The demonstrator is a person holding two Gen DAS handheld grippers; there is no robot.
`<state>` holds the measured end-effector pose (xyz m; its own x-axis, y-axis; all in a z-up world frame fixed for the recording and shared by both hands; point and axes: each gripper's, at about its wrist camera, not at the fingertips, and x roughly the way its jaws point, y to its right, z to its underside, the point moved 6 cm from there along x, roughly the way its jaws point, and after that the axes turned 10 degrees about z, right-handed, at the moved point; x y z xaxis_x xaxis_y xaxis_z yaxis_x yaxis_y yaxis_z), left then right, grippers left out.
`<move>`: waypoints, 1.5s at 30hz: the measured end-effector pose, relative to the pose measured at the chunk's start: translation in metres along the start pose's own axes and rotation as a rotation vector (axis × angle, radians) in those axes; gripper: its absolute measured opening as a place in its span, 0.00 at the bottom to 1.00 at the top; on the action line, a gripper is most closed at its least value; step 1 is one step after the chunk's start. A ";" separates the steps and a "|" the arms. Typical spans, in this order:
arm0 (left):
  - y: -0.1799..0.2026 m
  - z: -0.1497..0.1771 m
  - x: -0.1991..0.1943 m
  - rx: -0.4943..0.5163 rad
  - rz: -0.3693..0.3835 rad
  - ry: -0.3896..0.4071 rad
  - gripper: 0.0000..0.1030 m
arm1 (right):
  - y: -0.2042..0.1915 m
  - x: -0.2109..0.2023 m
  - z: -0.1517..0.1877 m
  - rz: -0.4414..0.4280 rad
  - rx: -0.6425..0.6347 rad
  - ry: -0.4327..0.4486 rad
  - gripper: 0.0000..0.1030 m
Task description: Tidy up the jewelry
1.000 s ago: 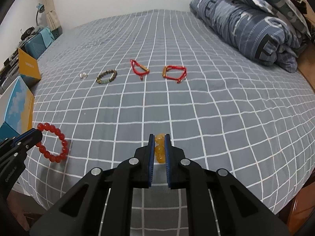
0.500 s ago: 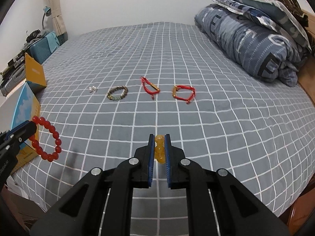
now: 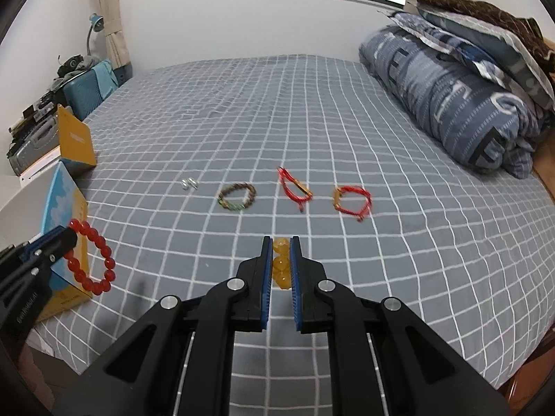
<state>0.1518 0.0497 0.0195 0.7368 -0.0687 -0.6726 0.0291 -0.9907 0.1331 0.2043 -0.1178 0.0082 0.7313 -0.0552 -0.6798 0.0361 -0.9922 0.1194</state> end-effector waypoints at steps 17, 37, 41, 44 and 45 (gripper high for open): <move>-0.081 -0.020 -0.070 -0.095 -0.137 0.079 0.13 | -0.098 -0.033 -0.045 -0.102 -0.088 0.070 0.09; -0.228 0.026 -0.136 -0.314 -0.346 0.084 0.13 | -0.306 -0.106 -0.028 -0.346 -0.307 0.129 0.09; -0.251 0.039 -0.139 -0.352 -0.376 0.068 0.13 | -0.341 -0.099 -0.014 -0.352 -0.370 0.101 0.09; -0.267 0.049 -0.137 -0.378 -0.392 0.046 0.13 | -0.361 -0.091 -0.004 -0.352 -0.403 0.076 0.09; -0.274 0.053 -0.135 -0.388 -0.398 0.036 0.13 | -0.366 -0.088 -0.001 -0.352 -0.412 0.064 0.09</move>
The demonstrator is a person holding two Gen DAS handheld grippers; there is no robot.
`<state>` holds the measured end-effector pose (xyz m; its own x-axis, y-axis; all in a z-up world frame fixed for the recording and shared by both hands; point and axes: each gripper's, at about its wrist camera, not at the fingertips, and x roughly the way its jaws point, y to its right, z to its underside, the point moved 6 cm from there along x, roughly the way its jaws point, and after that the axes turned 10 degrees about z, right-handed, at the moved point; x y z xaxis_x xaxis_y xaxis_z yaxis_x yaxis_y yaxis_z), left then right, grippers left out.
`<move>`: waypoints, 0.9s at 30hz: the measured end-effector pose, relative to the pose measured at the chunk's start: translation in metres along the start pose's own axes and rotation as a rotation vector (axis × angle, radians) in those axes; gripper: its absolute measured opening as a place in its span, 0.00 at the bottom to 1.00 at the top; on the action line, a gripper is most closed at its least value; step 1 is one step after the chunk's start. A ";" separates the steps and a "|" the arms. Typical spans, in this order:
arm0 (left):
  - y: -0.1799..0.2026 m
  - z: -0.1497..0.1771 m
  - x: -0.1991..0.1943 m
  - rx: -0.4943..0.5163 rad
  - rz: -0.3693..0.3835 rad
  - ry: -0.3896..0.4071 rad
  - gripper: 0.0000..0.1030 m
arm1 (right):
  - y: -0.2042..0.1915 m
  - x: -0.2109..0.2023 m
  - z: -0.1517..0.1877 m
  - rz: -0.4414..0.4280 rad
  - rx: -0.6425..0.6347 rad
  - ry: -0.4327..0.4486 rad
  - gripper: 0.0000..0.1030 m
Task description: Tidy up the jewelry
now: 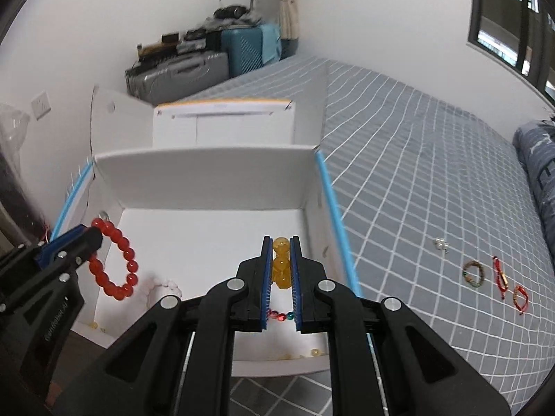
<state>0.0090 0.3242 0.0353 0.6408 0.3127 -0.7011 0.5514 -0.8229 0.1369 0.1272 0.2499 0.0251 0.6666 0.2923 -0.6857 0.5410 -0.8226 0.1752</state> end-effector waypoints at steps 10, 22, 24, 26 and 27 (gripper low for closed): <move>-0.027 0.018 0.034 -0.045 -0.026 -0.090 0.13 | -0.021 0.038 0.022 -0.003 -0.034 -0.111 0.09; -0.033 0.021 0.049 -0.031 -0.058 -0.139 0.13 | -0.029 0.055 0.029 -0.010 -0.051 -0.165 0.09; -0.033 0.021 0.049 -0.028 -0.061 -0.143 0.13 | -0.031 0.056 0.030 -0.011 -0.050 -0.169 0.09; -0.034 0.021 0.051 -0.028 -0.066 -0.154 0.14 | -0.033 0.058 0.031 -0.012 -0.054 -0.174 0.09; -0.035 0.021 0.051 -0.032 -0.068 -0.158 0.14 | -0.033 0.058 0.032 -0.013 -0.056 -0.177 0.09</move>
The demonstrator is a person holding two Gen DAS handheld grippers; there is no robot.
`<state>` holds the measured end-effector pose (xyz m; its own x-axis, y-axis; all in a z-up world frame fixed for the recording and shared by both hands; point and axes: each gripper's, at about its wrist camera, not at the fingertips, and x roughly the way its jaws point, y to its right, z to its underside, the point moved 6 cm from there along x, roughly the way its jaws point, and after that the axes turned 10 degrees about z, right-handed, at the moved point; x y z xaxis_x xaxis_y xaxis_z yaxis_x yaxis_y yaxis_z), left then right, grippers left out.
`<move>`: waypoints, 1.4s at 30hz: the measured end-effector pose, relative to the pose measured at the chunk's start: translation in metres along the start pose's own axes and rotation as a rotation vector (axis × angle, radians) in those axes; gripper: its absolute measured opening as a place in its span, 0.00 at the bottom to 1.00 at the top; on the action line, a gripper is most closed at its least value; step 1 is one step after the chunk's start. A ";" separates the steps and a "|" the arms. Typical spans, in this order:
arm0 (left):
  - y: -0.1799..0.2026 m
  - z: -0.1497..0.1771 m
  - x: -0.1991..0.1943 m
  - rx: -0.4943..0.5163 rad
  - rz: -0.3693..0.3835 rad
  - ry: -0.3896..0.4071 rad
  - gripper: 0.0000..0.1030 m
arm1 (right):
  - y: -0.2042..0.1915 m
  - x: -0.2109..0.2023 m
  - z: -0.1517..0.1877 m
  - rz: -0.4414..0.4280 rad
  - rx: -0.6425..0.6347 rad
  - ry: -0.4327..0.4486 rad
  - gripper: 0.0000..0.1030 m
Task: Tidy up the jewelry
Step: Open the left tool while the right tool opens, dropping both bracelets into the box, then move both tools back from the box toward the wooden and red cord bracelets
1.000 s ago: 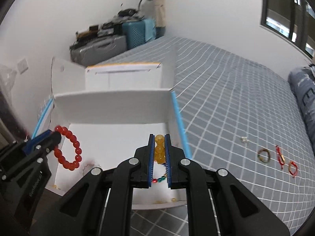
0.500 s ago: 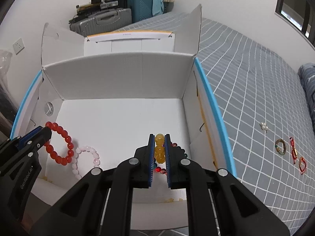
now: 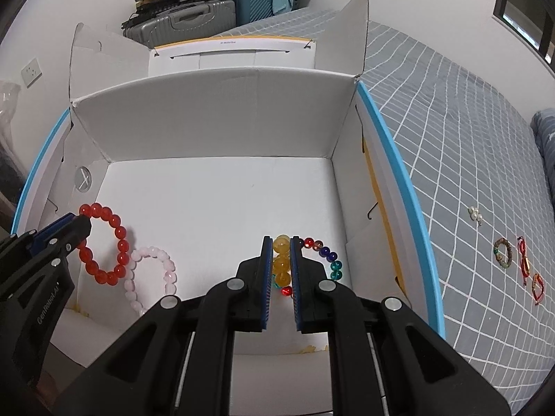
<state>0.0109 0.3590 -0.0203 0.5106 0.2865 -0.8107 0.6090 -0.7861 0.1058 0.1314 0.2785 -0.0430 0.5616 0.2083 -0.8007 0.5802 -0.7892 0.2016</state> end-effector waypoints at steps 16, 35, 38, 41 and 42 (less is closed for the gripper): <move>-0.013 -0.004 -0.028 -0.035 -0.047 0.071 0.72 | 0.017 -0.038 -0.010 -0.007 0.055 0.126 0.80; 0.098 -0.005 -0.054 0.127 0.081 0.150 0.94 | 0.161 -0.070 0.026 0.138 0.223 0.189 0.93; 0.130 -0.001 -0.052 0.172 0.103 0.148 0.94 | 0.192 -0.069 0.040 0.167 0.255 0.189 0.93; 0.165 0.000 -0.048 0.206 0.147 0.142 0.94 | 0.226 -0.066 0.054 0.190 0.312 0.170 0.93; 0.181 0.001 -0.047 0.221 0.167 0.141 0.94 | 0.237 -0.066 0.058 0.200 0.323 0.168 0.93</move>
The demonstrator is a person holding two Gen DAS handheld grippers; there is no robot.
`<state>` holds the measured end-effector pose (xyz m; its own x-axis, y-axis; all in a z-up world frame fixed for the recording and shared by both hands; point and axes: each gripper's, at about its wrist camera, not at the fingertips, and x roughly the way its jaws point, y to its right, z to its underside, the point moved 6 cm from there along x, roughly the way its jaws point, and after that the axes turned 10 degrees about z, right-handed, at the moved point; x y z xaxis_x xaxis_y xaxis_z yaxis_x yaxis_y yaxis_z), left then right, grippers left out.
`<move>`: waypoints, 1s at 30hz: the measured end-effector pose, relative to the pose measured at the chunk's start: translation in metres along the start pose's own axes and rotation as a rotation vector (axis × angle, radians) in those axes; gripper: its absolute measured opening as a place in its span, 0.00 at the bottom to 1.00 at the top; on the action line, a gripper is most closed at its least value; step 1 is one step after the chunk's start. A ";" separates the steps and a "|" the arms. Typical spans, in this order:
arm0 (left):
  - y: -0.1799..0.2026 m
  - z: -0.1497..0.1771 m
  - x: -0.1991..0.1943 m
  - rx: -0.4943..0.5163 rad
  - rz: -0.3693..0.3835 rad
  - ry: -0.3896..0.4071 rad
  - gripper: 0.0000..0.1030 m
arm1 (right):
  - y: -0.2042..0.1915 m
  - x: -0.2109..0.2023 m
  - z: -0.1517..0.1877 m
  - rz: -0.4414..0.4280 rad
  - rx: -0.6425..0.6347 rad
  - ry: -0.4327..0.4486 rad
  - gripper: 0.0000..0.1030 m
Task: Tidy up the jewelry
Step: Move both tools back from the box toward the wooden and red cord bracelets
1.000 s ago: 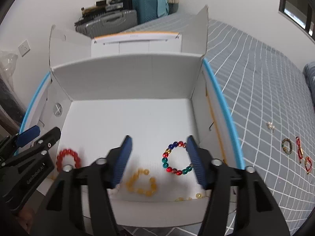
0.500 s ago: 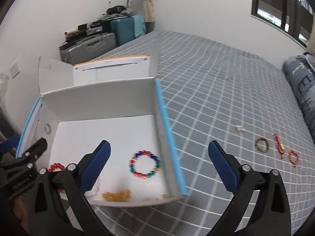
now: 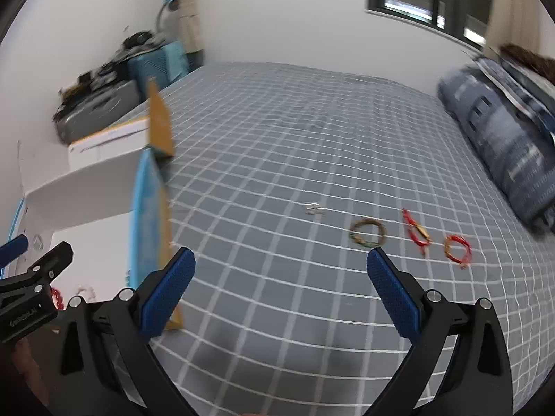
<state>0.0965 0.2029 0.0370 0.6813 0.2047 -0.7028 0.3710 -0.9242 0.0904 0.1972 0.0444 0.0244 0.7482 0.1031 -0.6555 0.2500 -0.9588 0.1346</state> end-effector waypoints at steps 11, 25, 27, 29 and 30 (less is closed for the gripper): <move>0.141 -0.016 0.046 0.147 0.139 -0.018 0.94 | 0.141 0.040 0.004 0.168 0.119 -0.063 0.93; 0.283 -0.006 0.174 0.265 0.249 -0.158 0.94 | 0.243 0.139 0.007 0.231 0.192 -0.198 0.93; 0.291 -0.003 0.188 0.275 0.252 -0.175 0.94 | 0.254 0.155 0.012 0.231 0.202 -0.220 0.93; 0.298 -0.003 0.204 0.281 0.259 -0.190 0.94 | 0.263 0.169 0.020 0.238 0.197 -0.243 0.93; 0.302 -0.001 0.212 0.281 0.262 -0.201 0.94 | 0.266 0.175 0.025 0.241 0.196 -0.251 0.93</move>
<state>0.3537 -0.0320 -0.0843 0.5825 -0.0896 -0.8079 -0.0036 -0.9942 0.1077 0.3789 -0.1991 -0.0730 0.5912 -0.1757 -0.7872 -0.0545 -0.9825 0.1783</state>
